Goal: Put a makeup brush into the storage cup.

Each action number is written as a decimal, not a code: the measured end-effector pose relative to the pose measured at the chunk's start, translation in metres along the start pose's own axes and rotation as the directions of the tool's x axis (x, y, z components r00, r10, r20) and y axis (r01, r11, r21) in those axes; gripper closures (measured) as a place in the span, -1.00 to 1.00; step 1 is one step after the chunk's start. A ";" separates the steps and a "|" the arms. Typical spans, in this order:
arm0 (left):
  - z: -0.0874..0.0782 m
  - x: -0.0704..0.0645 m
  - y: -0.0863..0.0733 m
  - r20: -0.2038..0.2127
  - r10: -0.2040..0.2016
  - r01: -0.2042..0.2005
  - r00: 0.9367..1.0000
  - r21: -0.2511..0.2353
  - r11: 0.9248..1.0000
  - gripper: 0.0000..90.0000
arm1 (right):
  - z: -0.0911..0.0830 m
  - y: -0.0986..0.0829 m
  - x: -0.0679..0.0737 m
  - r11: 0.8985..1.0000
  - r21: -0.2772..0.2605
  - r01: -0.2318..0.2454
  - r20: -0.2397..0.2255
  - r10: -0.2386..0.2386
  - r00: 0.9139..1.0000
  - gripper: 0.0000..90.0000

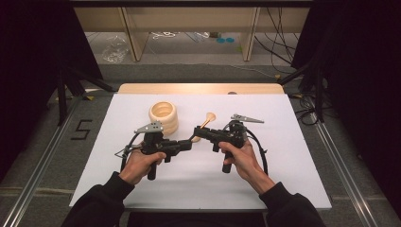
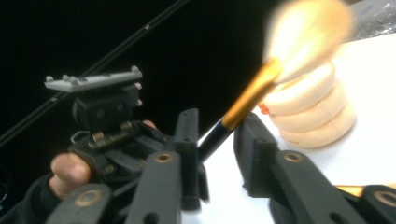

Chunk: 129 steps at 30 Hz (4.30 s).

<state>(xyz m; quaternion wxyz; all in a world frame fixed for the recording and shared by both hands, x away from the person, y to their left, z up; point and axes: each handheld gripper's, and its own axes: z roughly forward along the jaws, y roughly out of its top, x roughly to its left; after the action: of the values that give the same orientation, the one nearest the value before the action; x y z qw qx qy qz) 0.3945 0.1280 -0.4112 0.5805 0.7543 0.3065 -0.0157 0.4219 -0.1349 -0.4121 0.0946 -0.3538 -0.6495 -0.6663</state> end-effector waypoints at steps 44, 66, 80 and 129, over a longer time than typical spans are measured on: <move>0.010 -0.006 -0.003 -0.035 0.189 -0.185 0.981 0.101 0.978 0.44 | 0.008 0.001 0.026 0.912 0.236 0.335 0.011 -0.348 0.938 0.85; 0.009 -0.005 -0.002 -0.013 0.156 -0.154 0.988 0.081 0.985 0.67 | 0.010 0.000 0.027 0.912 0.240 0.334 -0.005 -0.343 0.939 0.85; 0.010 -0.005 -0.002 -0.005 0.145 -0.145 0.989 0.071 0.987 0.86 | 0.010 0.001 0.026 0.919 0.230 0.321 0.005 -0.331 0.944 0.75; -0.037 0.036 0.013 -0.204 0.081 -0.092 0.976 -0.046 0.995 0.86 | -0.061 -0.013 0.014 0.874 0.265 0.407 0.368 -0.482 0.795 -0.44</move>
<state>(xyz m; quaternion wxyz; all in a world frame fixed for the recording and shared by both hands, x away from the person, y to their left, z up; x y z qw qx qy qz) 0.4175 0.1750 -0.4014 0.5670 0.7484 0.3308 0.0947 0.3825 -0.1856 -0.4077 -0.1780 -0.3171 -0.7742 -0.5181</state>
